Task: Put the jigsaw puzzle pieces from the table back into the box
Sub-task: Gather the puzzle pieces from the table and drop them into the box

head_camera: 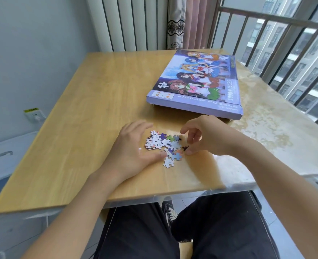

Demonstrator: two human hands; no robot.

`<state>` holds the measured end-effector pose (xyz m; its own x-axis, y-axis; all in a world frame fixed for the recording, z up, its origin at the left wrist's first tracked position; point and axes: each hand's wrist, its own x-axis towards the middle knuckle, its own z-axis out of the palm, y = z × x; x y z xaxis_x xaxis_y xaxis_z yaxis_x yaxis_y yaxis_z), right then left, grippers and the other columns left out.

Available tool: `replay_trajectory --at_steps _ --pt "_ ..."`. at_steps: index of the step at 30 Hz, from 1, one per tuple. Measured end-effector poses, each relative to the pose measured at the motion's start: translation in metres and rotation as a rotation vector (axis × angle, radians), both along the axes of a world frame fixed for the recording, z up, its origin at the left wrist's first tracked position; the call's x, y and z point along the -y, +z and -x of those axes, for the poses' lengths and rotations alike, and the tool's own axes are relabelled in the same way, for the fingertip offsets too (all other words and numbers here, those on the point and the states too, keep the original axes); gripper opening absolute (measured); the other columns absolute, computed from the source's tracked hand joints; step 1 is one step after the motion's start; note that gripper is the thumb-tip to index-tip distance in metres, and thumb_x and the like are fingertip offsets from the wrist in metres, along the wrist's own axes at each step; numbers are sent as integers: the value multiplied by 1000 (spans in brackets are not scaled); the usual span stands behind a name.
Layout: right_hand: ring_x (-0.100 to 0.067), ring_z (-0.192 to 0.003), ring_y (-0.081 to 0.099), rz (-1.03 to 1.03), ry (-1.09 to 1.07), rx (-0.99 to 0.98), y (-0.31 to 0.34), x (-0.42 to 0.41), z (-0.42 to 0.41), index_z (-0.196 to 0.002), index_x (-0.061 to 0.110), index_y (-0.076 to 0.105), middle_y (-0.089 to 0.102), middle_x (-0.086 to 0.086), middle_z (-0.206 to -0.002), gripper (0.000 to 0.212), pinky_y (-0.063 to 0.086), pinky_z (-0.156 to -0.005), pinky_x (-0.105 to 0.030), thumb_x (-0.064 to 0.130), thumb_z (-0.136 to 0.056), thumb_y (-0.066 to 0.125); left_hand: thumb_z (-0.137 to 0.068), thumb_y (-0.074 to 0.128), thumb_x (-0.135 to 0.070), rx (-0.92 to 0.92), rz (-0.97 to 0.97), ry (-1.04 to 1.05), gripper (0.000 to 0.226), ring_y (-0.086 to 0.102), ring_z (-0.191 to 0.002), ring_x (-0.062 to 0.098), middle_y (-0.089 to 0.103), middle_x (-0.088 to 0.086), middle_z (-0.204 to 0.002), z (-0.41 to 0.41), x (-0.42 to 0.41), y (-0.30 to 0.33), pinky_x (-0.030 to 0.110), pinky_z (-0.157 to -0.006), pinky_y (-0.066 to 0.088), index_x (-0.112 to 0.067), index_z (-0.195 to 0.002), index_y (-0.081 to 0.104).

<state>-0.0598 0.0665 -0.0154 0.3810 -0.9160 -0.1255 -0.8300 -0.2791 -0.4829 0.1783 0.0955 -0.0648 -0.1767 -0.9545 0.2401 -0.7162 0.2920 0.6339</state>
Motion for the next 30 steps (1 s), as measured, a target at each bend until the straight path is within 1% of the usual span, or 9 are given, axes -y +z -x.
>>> replay_trajectory --at_steps 2,3,5,8,10,12,16,22,30 --pt "-9 -74 67 9 -24 46 -3 0 5 -96 21 76 71 5 -81 37 52 -68 -23 24 -64 95 -46 74 -83 127 -140 -44 131 20 -148 5 27 -14 -159 5 -5 3 26 -121 19 -28 -156 28" --pt "-7 -73 66 8 -34 73 -5 0 7 -90 23 77 72 6 -79 32 51 -65 -20 26 -64 95 -42 68 -90 176 -190 -68 142 11 -150 3 17 -15 -163 9 -8 3 29 -123 15 -29 -159 17" --pt "-4 -70 66 5 -37 91 -6 -1 9 -83 25 79 73 7 -77 24 49 -63 -16 24 -65 94 -44 65 -93 228 -198 -83 144 3 -151 1 8 -17 -165 20 -12 0 26 -124 9 -29 -160 7" --pt "0 -68 65 3 2 45 -4 1 6 -83 22 80 74 6 -79 18 46 -60 -10 17 -70 91 -63 69 -81 176 -141 -92 124 8 -150 0 14 -17 -165 36 -12 -3 20 -120 9 -28 -159 12" --pt "-2 -71 65 -7 21 17 -2 4 3 -85 21 80 74 7 -80 17 49 -63 -13 15 -72 89 -70 72 -73 136 -126 -119 113 17 -148 2 22 -16 -162 43 -11 -4 22 -120 17 -29 -158 17" --pt "-7 -76 66 -40 34 -19 1 6 1 -87 23 79 74 8 -82 16 52 -68 -20 17 -74 88 -70 76 -69 94 -116 -115 107 29 -142 3 32 -15 -156 46 -11 -5 25 -117 27 -29 -156 26" --pt "-8 -77 64 -65 100 -113 3 9 -2 -85 25 76 71 11 -81 12 46 -64 -17 18 -79 84 -61 86 -61 -31 -87 -88 104 48 -122 2 50 -16 -136 44 -9 -7 20 -103 40 -29 -148 41" --pt "-8 -78 66 -8 59 -32 3 4 -1 -89 23 71 72 9 -84 26 55 -71 -26 15 -72 89 -54 97 -40 -172 -58 -79 95 55 -111 1 58 -15 -125 37 -7 -8 14 -97 43 -33 -138 52" --pt "-10 -76 65 -31 17 22 2 1 0 -86 25 67 70 7 -84 30 56 -72 -30 9 -71 88 -57 97 -33 -224 -35 -103 86 56 -109 -3 59 -17 -123 37 -9 -8 10 -95 43 -35 -133 57"
